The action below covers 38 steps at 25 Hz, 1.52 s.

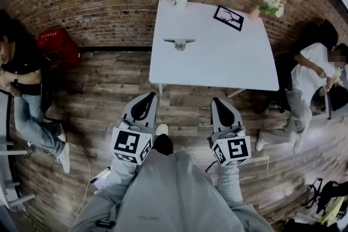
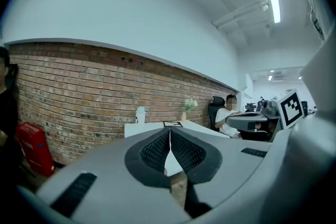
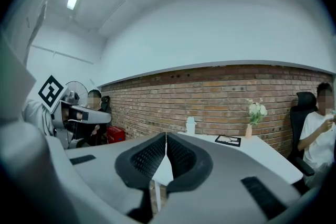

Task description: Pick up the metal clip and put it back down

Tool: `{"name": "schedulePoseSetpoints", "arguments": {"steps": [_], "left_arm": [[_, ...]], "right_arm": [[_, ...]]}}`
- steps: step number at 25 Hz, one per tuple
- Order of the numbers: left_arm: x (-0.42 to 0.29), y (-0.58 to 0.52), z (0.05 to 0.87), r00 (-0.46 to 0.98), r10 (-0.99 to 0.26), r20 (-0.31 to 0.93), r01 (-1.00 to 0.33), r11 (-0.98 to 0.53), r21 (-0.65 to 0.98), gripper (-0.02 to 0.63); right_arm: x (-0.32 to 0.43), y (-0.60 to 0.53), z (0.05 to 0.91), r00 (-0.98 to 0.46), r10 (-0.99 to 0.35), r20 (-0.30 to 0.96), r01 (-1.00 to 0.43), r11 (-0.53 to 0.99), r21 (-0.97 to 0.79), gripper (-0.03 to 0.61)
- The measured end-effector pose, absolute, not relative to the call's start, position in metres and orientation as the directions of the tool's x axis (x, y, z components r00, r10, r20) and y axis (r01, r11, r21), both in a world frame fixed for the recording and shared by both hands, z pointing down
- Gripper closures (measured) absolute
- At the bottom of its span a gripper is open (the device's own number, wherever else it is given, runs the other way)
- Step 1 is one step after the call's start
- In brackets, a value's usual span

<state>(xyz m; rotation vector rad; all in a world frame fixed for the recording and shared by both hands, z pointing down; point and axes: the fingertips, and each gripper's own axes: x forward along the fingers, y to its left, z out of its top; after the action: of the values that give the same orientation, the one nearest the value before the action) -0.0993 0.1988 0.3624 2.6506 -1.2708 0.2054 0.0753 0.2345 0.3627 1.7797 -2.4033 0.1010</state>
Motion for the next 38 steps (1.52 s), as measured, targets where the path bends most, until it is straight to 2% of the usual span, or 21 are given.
{"name": "schedulePoseSetpoints", "arguments": {"steps": [20,38], "left_arm": [[-0.104,0.058,0.398,0.648,-0.706,0.286,-0.760,-0.626,0.175,0.586],[-0.046,-0.081,0.378,0.540,-0.803,0.252,-0.842,-0.521,0.141,0.586]], "right_arm": [[0.081,0.107,0.391,-0.215,-0.940,0.266,-0.973,0.229,0.024,0.554],[0.139,-0.052,0.381,-0.370,-0.897,0.243,-0.919,0.392,0.047,0.554]]}}
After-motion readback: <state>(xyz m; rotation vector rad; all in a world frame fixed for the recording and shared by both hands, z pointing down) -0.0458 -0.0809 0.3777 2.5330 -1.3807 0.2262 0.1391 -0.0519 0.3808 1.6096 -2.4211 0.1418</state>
